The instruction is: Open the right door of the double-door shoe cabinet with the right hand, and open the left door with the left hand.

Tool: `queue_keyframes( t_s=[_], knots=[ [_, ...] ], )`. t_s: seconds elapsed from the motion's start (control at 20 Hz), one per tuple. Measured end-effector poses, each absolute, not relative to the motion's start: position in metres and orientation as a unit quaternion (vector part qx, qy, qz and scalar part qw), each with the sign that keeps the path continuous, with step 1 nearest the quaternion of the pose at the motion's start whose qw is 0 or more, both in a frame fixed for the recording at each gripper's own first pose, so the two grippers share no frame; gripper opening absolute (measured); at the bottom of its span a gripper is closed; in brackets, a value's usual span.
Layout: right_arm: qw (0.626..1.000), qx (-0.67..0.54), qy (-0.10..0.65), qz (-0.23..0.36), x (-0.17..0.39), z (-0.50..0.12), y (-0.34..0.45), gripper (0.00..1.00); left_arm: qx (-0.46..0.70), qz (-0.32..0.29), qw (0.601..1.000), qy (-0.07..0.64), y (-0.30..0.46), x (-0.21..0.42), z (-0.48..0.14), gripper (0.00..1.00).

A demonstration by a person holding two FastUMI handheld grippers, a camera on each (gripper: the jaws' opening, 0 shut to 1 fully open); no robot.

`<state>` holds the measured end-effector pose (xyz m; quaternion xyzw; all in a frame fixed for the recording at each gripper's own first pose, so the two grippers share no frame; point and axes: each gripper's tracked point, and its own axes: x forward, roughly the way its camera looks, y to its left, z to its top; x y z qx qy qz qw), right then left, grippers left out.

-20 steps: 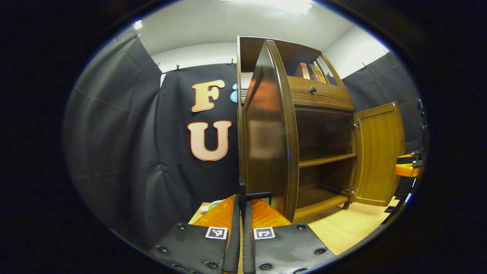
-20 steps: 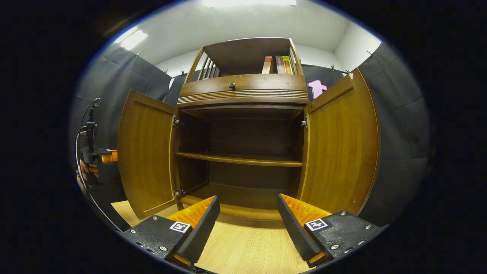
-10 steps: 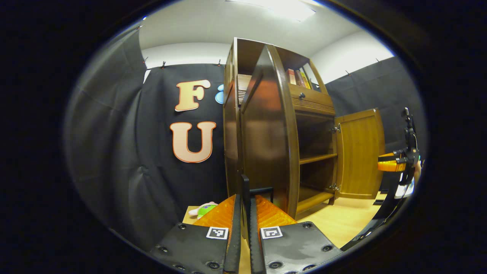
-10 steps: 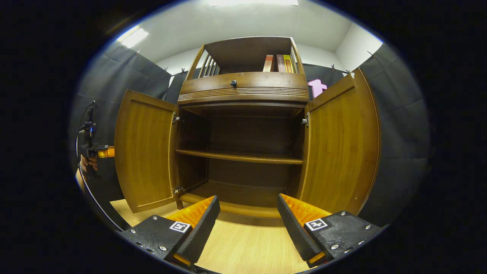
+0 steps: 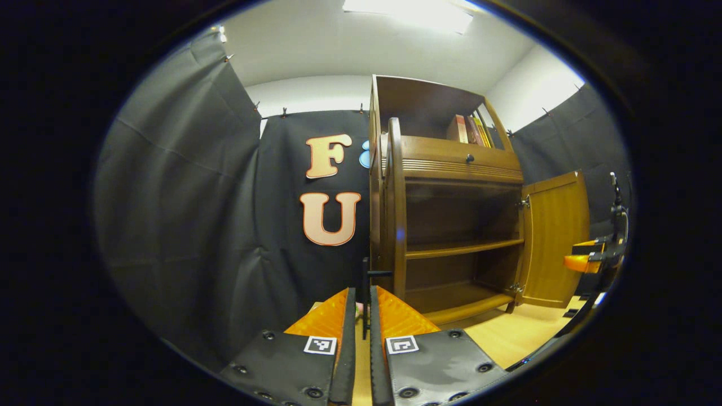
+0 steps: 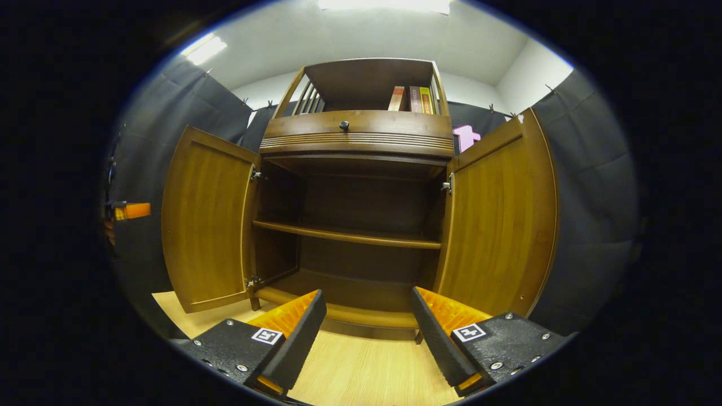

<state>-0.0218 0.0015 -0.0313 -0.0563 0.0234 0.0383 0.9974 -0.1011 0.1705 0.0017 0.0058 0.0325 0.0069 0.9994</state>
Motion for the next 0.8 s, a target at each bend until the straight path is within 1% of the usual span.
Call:
queue_keyframes(
  t_s=[0.2, 0.3, 0.4, 0.5, 0.55, 0.6, 0.7, 0.8],
  knots=[
    [0.998, -0.030, 0.018, 0.056, -0.025, -0.032, 0.012, 0.94, -0.007, -0.016, 0.999, 0.031, 0.102, -0.091, -0.008, 0.18],
    [0.998, -0.027, 0.010, 0.055, -0.026, -0.031, 0.007, 0.94, -0.014, -0.046, 0.999, 0.023, 0.064, -0.076, -0.011, 0.18],
    [0.999, -0.026, 0.004, 0.045, -0.024, -0.033, -0.003, 0.94, -0.018, -0.035, 0.999, -0.001, 0.047, -0.061, -0.014, 0.17],
    [0.999, -0.022, 0.007, 0.042, -0.021, -0.036, -0.010, 0.94, -0.020, -0.037, 0.999, 0.001, 0.029, -0.046, -0.027, 0.18],
    [0.999, -0.022, 0.008, 0.040, -0.018, -0.036, -0.015, 0.97, -0.017, -0.035, 0.999, -0.001, 0.023, -0.039, -0.027, 0.18],
    [0.999, -0.024, 0.007, 0.037, -0.017, -0.032, -0.019, 0.94, -0.009, -0.027, 1.000, -0.002, 0.022, -0.033, -0.024, 0.18],
    [0.999, -0.028, -0.003, 0.033, -0.014, -0.025, -0.026, 0.94, 0.002, -0.010, 1.000, -0.001, 0.023, -0.023, -0.020, 0.17],
    [0.999, -0.025, -0.009, 0.033, -0.013, -0.020, -0.030, 0.94, 0.006, -0.004, 1.000, 0.006, 0.021, -0.018, -0.022, 0.45]
  ],
)
